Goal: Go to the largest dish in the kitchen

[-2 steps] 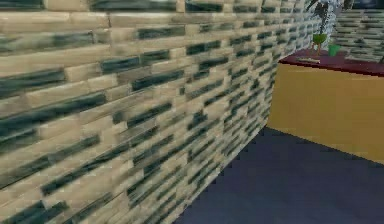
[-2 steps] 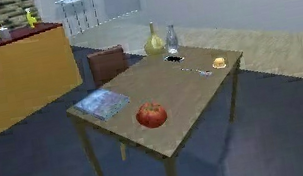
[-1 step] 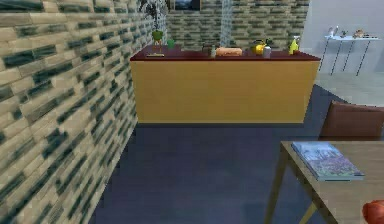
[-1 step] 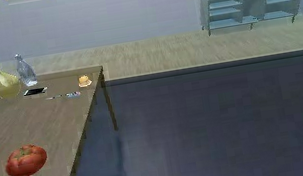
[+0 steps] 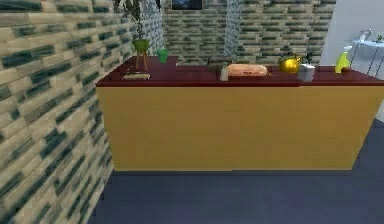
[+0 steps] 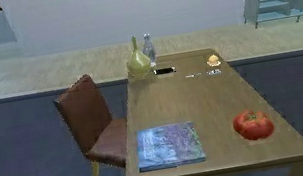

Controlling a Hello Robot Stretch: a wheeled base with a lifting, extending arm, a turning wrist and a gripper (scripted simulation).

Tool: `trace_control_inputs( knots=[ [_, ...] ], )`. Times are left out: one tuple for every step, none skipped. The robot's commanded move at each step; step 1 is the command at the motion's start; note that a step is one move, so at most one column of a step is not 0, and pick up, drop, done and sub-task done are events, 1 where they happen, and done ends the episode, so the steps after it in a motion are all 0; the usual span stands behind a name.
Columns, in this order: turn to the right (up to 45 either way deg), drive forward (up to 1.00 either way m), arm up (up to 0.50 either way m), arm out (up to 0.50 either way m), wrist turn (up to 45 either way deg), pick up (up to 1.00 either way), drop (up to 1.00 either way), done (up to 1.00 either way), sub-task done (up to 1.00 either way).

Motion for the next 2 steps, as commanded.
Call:
trace_control_inputs(
  knots=[
    [0.0,0.20,0.00,0.00,0.0,0.00,0.00,0.00,0.00],
    [18.0,0.00,0.00,0.00,0.0,0.00,0.00,0.00,0.00]
  ],
)
